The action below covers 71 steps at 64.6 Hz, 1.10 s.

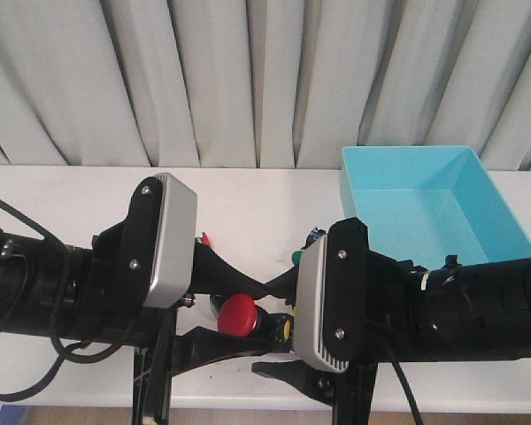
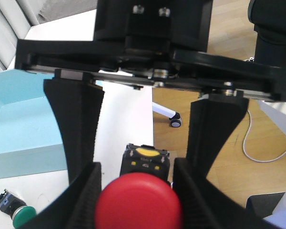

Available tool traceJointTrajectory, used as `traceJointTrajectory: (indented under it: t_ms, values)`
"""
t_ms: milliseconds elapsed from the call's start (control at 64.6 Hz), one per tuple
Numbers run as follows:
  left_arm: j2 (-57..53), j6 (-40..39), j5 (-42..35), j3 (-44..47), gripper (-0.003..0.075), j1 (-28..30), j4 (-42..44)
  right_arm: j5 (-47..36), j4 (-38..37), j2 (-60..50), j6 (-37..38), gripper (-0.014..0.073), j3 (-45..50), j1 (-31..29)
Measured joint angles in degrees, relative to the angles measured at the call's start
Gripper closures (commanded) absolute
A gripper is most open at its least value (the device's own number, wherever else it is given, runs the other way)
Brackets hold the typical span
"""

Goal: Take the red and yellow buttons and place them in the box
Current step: 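Bring the red button toward the right gripper and grasp it with right, then carry the red button with the right gripper into the blue box and release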

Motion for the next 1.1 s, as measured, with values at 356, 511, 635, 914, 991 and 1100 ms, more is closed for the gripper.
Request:
traceJointTrajectory:
  t_ms: [356, 511, 635, 914, 991, 1100]
  values:
    - [0.0, 0.01, 0.19, 0.0, 0.0556, 0.0, 0.0, 0.1, -1.62, 0.15, 0.06, 0.0203, 0.43, 0.0]
    - [0.0, 0.01, 0.19, 0.0, 0.0552, 0.0, 0.0, 0.27, -1.73, 0.14, 0.18, 0.029, 0.56, 0.0]
    - [0.0, 0.06, 0.19, 0.0, 0.0523, 0.0, 0.0, 0.87, -1.73, 0.14, 0.18, 0.0368, 0.56, 0.0]
    - [0.0, 0.06, 0.27, 0.0, 0.0225, 0.0, -0.05, 1.35, -1.73, 0.14, 0.24, 0.0382, 0.56, 0.0]
    - [0.0, 0.06, 0.27, 0.0, 0.0157, 0.0, -0.05, 1.54, -1.84, 0.14, 0.43, 0.0381, 0.56, 0.0]
    - [0.0, 0.06, 0.27, 0.0, 0.0103, 0.0, 0.49, 1.54, -1.97, 0.14, 0.74, 0.038, 0.56, 0.0]
